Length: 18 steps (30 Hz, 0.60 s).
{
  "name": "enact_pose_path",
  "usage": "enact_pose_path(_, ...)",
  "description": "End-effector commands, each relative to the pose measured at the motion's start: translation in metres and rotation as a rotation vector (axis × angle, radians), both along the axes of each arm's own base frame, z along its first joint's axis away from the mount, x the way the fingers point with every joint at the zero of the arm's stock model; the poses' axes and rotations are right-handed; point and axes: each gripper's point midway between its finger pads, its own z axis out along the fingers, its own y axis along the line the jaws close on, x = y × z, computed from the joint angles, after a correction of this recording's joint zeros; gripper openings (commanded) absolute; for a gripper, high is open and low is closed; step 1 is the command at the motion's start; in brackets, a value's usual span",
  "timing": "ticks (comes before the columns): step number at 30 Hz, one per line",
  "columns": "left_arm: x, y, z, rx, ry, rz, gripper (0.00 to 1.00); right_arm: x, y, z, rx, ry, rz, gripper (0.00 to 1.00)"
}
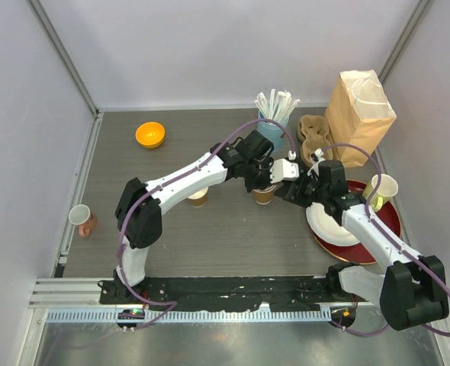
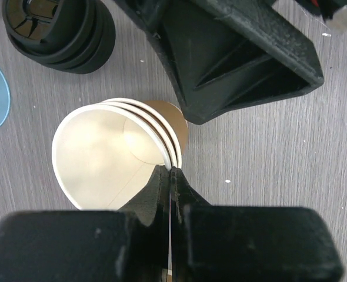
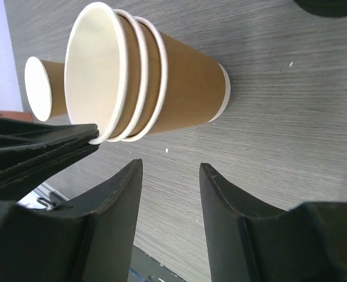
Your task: Pack the takeout coffee
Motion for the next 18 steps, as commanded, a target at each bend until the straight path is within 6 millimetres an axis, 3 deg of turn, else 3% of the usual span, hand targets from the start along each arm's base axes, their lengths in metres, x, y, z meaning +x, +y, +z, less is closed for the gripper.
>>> enact_pose_path(1,0.002,-0.009,0.017,-0.055,-0.033,0.041,0.0,0.022,0.011,0.043,0.157,-0.147,-0.075,0.49)
enact_pose_path(18,0.002,-0.012,0.015,-0.033,-0.066,0.04,0.0,0.027,0.014,0.038,0.212,-0.159,-0.09,0.37)
